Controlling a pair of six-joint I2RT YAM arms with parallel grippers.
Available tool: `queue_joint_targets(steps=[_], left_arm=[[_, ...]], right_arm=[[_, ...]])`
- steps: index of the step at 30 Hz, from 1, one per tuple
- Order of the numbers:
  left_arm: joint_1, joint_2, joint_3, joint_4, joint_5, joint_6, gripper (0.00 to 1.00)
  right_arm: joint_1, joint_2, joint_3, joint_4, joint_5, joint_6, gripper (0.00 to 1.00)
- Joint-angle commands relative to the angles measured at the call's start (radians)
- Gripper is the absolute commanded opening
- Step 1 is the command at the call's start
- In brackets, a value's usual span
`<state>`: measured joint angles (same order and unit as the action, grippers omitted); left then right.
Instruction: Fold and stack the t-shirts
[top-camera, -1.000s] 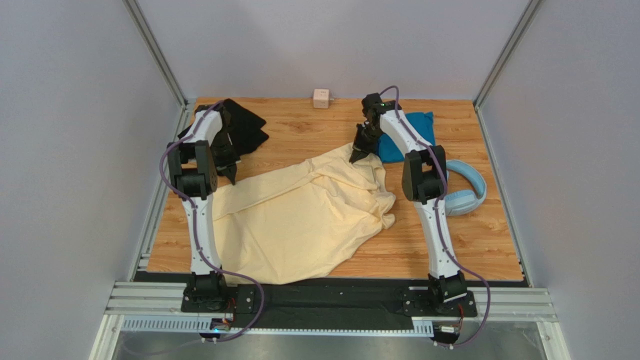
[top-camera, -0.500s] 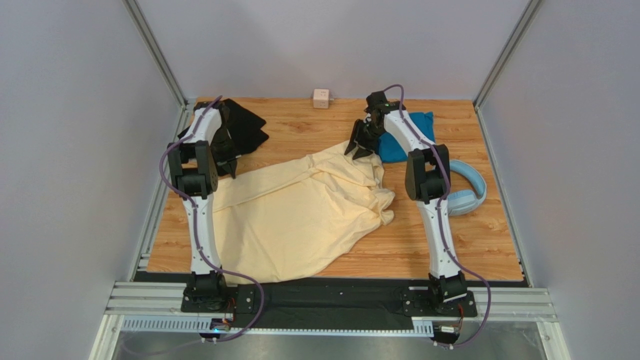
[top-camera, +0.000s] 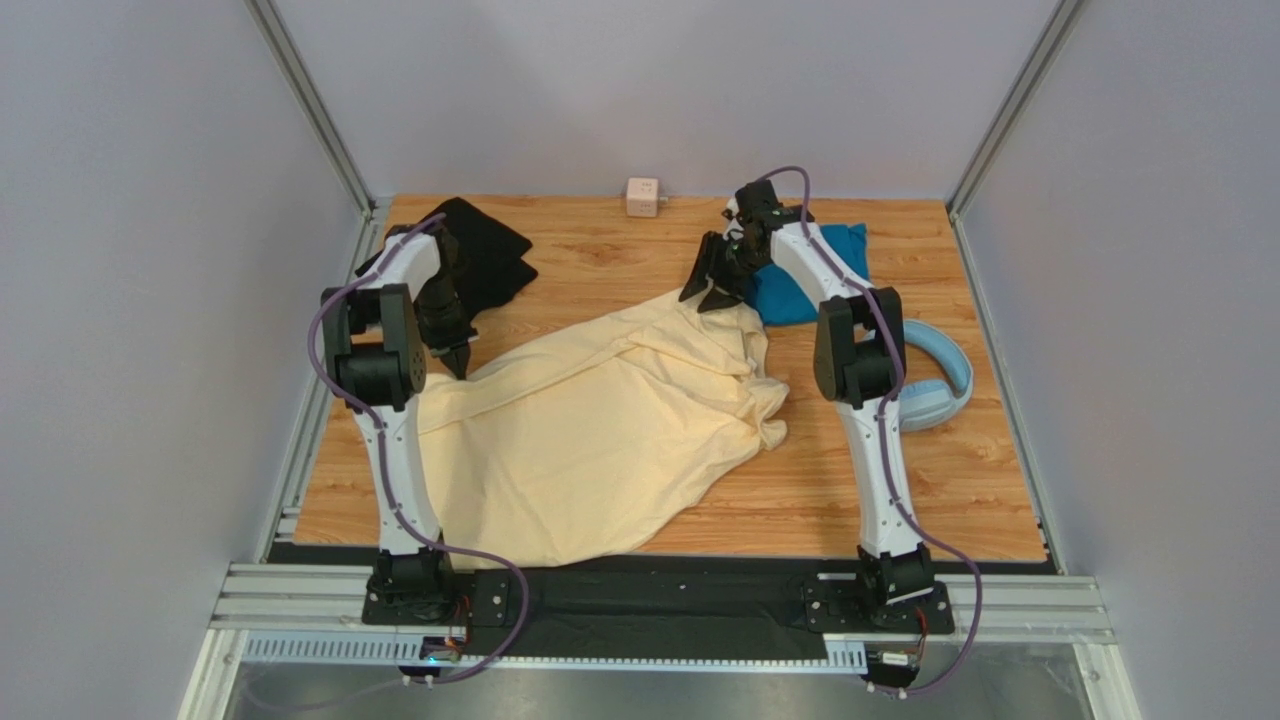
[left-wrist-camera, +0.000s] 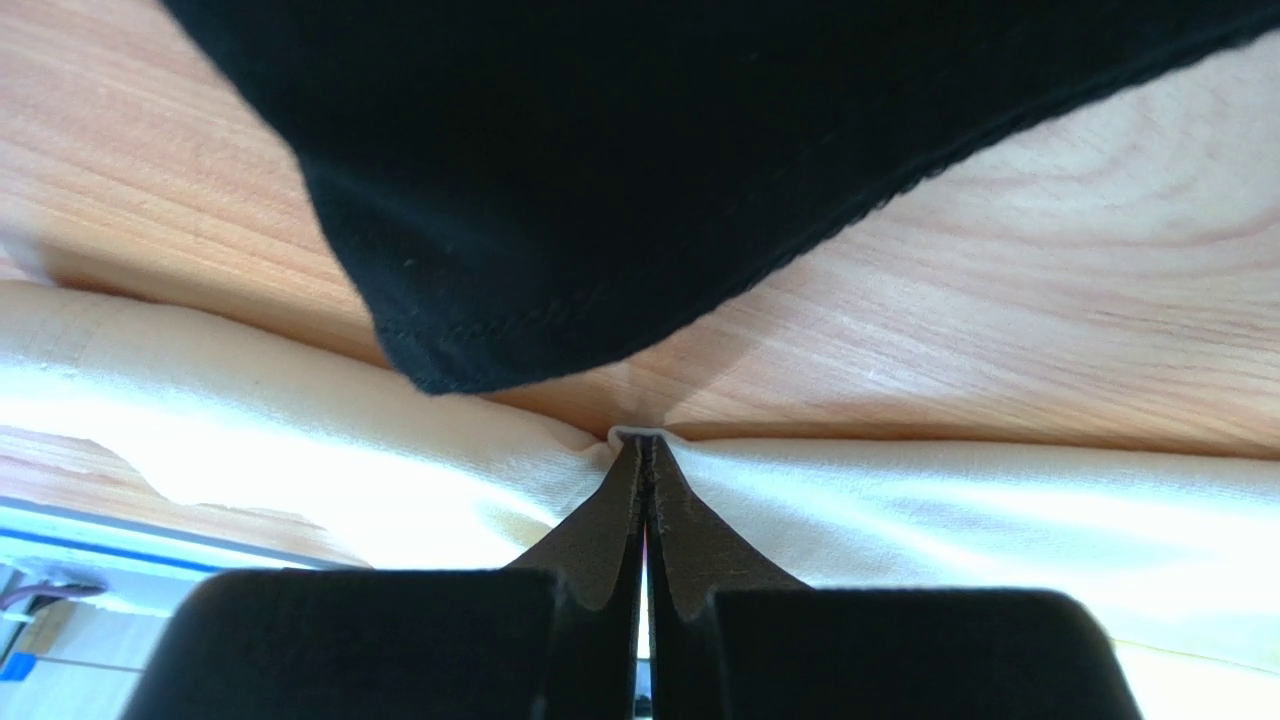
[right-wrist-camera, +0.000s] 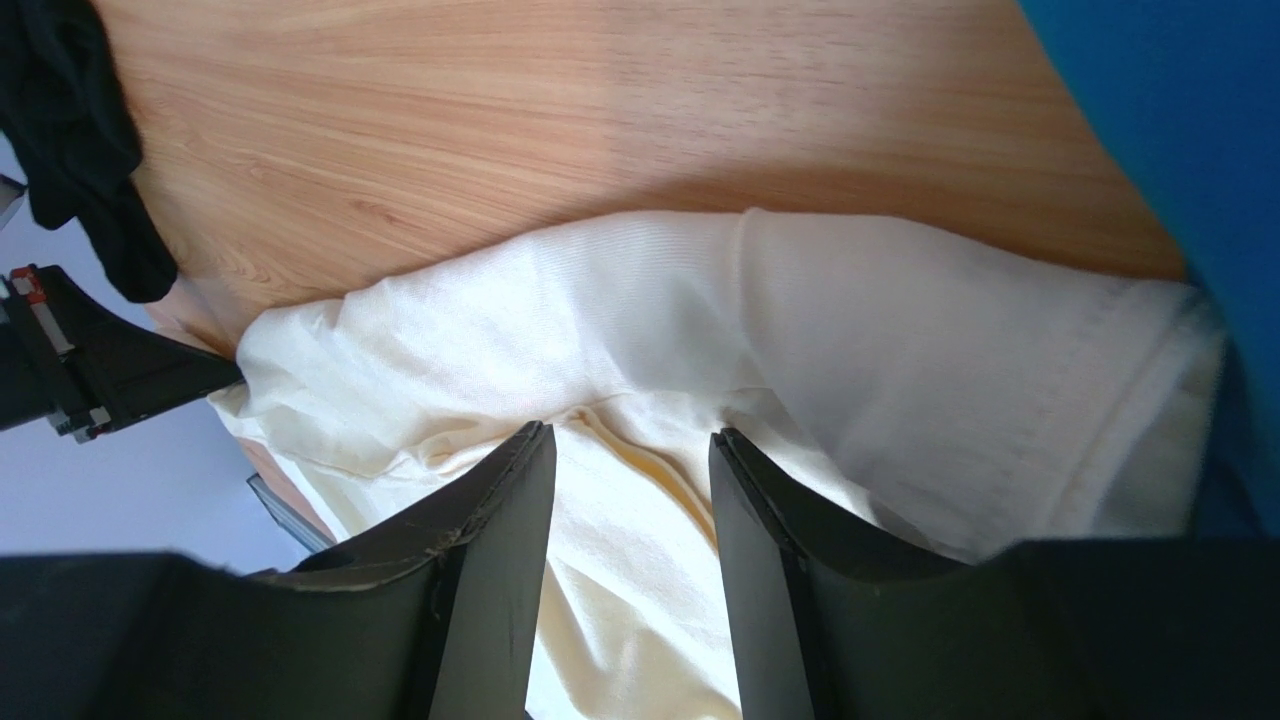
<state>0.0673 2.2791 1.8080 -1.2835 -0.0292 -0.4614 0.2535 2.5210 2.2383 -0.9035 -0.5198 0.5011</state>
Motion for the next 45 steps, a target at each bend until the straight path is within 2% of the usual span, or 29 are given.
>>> queue_joint_targets(steps=[1,13,21,27,45], left_arm=[[0.005,-0.066,-0.001,0.012,-0.025,0.018,0.0],[0.006,-0.052,0.01,0.006,-0.037,0.044,0.0],[0.005,-0.044,0.021,0.006,-0.032,0.056,0.0],[0.006,-0.033,0.017,0.007,-0.025,0.064,0.0],[0.006,-0.035,0.014,0.007,-0.009,0.075,0.0]], right_arm=[[0.032,-0.094,-0.014,0.092,-0.059,-0.018,0.48],[0.075,-0.033,-0.037,0.08,-0.054,-0.03,0.47],[0.076,-0.09,-0.085,0.098,0.003,-0.067,0.45],[0.066,-0.13,-0.057,0.117,0.009,-0.059,0.45],[0.056,-0.019,-0.063,0.112,0.006,-0.05,0.45]])
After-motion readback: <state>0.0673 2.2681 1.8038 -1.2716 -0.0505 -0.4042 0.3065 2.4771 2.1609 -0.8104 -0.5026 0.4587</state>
